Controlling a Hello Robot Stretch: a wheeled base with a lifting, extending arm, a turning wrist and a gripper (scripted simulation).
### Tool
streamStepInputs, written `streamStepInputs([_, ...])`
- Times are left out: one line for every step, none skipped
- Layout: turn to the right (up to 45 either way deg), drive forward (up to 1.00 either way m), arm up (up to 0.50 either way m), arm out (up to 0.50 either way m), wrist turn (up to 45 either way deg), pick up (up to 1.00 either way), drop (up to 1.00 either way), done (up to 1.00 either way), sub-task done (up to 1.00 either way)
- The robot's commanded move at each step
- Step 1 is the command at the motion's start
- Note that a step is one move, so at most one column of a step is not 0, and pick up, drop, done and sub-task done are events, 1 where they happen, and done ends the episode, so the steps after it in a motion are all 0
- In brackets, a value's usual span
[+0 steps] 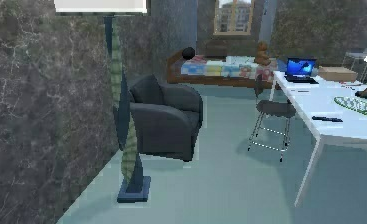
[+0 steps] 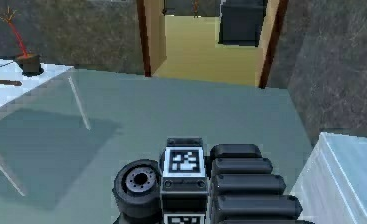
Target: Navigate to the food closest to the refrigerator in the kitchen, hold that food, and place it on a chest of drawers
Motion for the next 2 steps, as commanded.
streamStepInputs([33.0, 0.0, 0.0, 0.0, 0.0, 0.0, 0.0, 0.0, 0.0])
streamStepInputs([-45.0, 0.0, 0.0, 0.0, 0.0, 0.0, 0.0, 0.0, 0.0])
